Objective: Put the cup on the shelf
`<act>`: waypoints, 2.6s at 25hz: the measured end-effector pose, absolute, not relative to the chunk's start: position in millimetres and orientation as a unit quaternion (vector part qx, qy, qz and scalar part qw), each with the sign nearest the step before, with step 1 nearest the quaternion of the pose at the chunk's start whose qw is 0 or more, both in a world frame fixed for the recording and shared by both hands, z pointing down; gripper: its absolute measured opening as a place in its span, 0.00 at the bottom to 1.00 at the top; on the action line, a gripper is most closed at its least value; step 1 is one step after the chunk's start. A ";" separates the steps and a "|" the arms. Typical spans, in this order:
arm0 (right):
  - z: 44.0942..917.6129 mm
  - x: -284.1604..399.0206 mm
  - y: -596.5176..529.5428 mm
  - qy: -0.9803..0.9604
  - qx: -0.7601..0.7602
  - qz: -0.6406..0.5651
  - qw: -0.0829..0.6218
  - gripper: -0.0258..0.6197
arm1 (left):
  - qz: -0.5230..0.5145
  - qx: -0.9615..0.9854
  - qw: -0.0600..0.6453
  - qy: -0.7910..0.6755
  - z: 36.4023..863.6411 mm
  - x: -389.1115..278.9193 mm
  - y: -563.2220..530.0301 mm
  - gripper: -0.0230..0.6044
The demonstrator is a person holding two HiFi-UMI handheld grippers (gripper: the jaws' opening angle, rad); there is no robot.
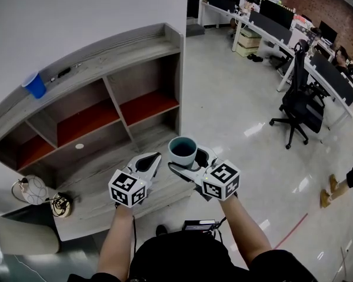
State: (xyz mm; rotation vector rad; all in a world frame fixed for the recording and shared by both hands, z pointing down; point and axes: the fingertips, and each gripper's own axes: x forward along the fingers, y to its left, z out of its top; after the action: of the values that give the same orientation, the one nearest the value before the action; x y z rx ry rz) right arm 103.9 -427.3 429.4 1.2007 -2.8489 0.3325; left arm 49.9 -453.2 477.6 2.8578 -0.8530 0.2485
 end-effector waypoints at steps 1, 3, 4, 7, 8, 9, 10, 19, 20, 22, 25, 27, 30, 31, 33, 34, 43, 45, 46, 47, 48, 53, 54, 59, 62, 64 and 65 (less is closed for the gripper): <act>429.6 106.4 -426.3 -0.918 0.383 0.106 0.018 0.63 | 0.084 0.952 0.073 -0.286 477.0 51.9 -453.1 0.04; 430.2 111.4 -424.4 -0.921 0.374 0.106 0.022 0.63 | 0.086 0.951 0.071 -0.290 476.0 55.8 -453.2 0.04; 430.7 113.9 -423.7 -0.923 0.369 0.106 0.024 0.63 | 0.086 0.950 0.070 -0.292 475.8 57.9 -453.2 0.04; 431.8 121.9 -426.5 -0.929 0.353 0.104 0.027 0.63 | 0.094 0.948 0.061 -0.299 475.0 65.9 -454.6 0.04; 431.8 124.0 -429.9 -0.931 0.349 0.103 0.027 0.63 | 0.098 0.947 0.055 -0.301 474.0 67.9 -456.2 0.04; 431.7 125.5 -434.1 -0.932 0.346 0.101 0.029 0.63 | 0.100 0.946 0.050 -0.304 472.1 69.0 -458.2 0.04; 431.3 126.3 -438.8 -0.933 0.344 0.099 0.030 0.63 | 0.100 0.945 0.046 -0.307 469.6 68.9 -460.7 0.04; 410.3 113.6 -501.2 -0.937 0.341 0.079 0.020 0.63 | 0.092 0.935 0.023 -0.340 444.6 52.3 -519.1 0.04; 407.0 111.1 -509.9 -0.936 0.343 0.079 0.016 0.63 | 0.089 0.934 0.022 -0.345 442.0 49.7 -526.4 0.04; 402.6 105.1 -528.3 -0.935 0.347 0.077 0.011 0.63 | 0.080 0.931 0.025 -0.355 439.0 44.6 -540.6 0.04; 401.5 95.1 -557.6 -0.931 0.356 0.076 0.008 0.63 | 0.072 0.926 0.031 -0.369 440.6 38.0 -560.0 0.04; 403.7 88.6 -576.1 -0.929 0.363 0.078 0.007 0.63 | 0.072 0.921 0.032 -0.382 443.3 33.9 -572.8 0.04; 407.8 79.3 -600.8 -0.924 0.374 0.075 0.006 0.63 | 0.071 0.912 0.035 -0.403 447.6 28.0 -589.5 0.04; 408.9 76.5 -608.2 -0.923 0.378 0.074 0.006 0.63 | 0.073 0.910 0.035 -0.408 449.7 26.7 -593.5 0.04; 410.6 72.7 -621.9 -0.919 0.388 0.071 0.004 0.63 | 0.079 0.908 0.034 -0.411 454.3 26.7 -598.8 0.04; 411.1 71.6 -628.5 -0.917 0.392 0.070 0.002 0.63 | 0.082 0.907 0.033 -0.412 456.3 27.4 -600.9 0.04; 416.8 60.2 -665.3 -0.909 0.414 0.054 -0.001 0.63 | 0.085 0.908 0.039 -0.408 467.4 28.9 -614.0 0.04; 419.5 56.9 -671.6 -0.909 0.414 0.054 0.002 0.63 | 0.081 0.908 0.048 -0.409 470.1 27.2 -615.1 0.04; 420.6 55.5 -674.7 -0.908 0.415 0.053 0.004 0.63 | 0.081 0.907 0.049 -0.410 471.2 26.3 -615.7 0.04; 421.4 54.1 -677.7 -0.908 0.416 0.051 0.006 0.63 | 0.081 0.907 0.050 -0.411 471.8 25.5 -616.2 0.04; 422.0 52.8 -680.6 -0.908 0.416 0.050 0.007 0.63 | 0.079 0.907 0.051 -0.411 472.0 24.7 -616.5 0.04; 424.7 45.8 -693.1 -0.906 0.420 0.044 0.009 0.63 | 0.075 0.908 0.053 -0.409 473.3 21.3 -615.8 0.04; 425.7 44.1 -694.9 -0.906 0.421 0.044 0.010 0.63 | 0.076 0.908 0.054 -0.409 473.9 20.5 -615.7 0.04; 427.6 36.8 -702.8 -0.904 0.426 0.035 0.013 0.63 | 0.064 0.907 0.065 -0.411 472.4 16.9 -617.1 0.04; 427.4 33.6 -705.0 -0.903 0.429 0.028 0.011 0.63 | 0.060 0.908 0.068 -0.410 471.9 16.2 -616.4 0.04; 427.3 31.4 -705.4 -0.903 0.430 0.020 0.012 0.63 | 0.061 0.908 0.068 -0.410 472.3 15.2 -615.9 0.04; 427.4 30.6 -704.8 -0.903 0.430 0.016 0.013 0.63 | 0.062 0.907 0.068 -0.410 472.7 14.3 -615.8 0.04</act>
State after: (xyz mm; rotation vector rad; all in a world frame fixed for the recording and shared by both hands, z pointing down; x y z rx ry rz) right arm 30.6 -704.8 427.4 1.3390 -2.8135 0.0484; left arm 14.3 -615.8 472.7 2.7331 -1.2362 0.1863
